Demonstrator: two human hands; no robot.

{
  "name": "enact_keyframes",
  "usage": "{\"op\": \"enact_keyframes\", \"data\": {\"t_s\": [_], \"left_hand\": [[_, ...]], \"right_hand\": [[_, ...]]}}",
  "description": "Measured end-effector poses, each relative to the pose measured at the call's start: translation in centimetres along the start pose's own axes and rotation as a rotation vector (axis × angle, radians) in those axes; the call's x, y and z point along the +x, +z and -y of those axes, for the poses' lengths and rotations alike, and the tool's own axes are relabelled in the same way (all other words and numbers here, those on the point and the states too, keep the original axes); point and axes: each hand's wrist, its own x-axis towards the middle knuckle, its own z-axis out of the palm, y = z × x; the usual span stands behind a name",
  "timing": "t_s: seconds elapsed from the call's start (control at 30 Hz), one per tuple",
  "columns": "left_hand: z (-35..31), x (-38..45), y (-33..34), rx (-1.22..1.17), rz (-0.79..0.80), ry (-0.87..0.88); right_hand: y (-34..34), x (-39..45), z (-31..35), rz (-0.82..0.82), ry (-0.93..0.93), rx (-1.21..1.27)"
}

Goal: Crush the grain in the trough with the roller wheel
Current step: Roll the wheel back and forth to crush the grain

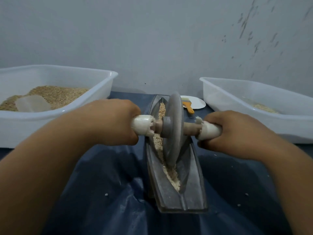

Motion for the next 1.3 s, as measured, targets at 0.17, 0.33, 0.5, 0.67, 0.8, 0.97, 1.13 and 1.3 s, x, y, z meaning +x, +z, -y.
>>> {"op": "enact_keyframes", "data": {"t_s": [0.17, 0.33, 0.5, 0.67, 0.8, 0.97, 1.13, 1.3], "left_hand": [[-0.1, -1.0, -1.0, -0.009, 0.016, 0.049], [-0.7, 0.2, 0.3, 0.092, -0.168, 0.006], [-0.4, -0.7, -0.6, 0.027, -0.028, 0.035], [-0.4, -1.1, -0.7, 0.046, -0.049, 0.057], [-0.4, 0.1, 0.3, 0.040, -0.068, -0.008], [-0.4, -0.8, -0.5, 0.036, -0.015, 0.033], [-0.6, -0.8, -0.4, 0.098, -0.125, 0.054], [-0.4, 0.3, 0.6, 0.036, -0.069, -0.003]], "right_hand": [[-1.8, -1.4, -0.7, 0.262, -0.002, 0.155], [0.1, 0.2, -0.3, 0.070, 0.003, 0.112], [-1.4, -0.9, -0.5, 0.204, 0.007, 0.113], [-1.9, -1.7, -0.3, 0.240, 0.008, 0.123], [-0.2, -0.3, 0.5, 0.013, 0.015, -0.019], [-1.8, -1.2, -0.3, 0.213, 0.011, 0.092], [-1.4, -1.2, -0.3, 0.249, 0.030, 0.155], [0.1, 0.0, 0.3, -0.033, -0.003, -0.020]]}}
